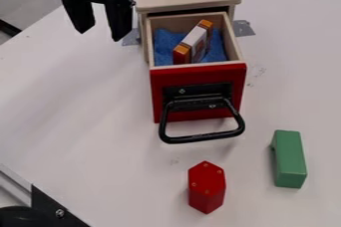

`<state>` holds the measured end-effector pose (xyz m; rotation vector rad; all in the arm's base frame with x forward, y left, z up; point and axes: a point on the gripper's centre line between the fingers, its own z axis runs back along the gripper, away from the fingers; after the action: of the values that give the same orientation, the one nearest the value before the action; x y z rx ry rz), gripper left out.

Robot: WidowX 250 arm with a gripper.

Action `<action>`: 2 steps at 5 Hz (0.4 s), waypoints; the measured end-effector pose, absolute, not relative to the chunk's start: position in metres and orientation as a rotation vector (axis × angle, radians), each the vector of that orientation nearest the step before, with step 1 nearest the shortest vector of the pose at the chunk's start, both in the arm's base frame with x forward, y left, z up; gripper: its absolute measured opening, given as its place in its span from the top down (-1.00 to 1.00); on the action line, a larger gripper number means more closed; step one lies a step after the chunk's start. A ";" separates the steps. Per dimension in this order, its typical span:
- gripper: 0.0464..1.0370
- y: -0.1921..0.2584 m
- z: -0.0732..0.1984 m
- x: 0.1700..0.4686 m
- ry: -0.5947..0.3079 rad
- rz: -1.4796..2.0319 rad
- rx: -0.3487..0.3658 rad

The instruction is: Move the thing to the left side of the drawer

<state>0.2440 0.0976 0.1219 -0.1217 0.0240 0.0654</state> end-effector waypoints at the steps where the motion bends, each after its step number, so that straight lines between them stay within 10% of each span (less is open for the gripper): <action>1: -0.92 0.097 0.115 0.243 0.049 0.065 -0.131; 2: -0.92 0.091 0.104 0.254 0.042 0.050 -0.125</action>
<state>0.2536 0.0905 0.1036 -0.1250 0.0425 0.0500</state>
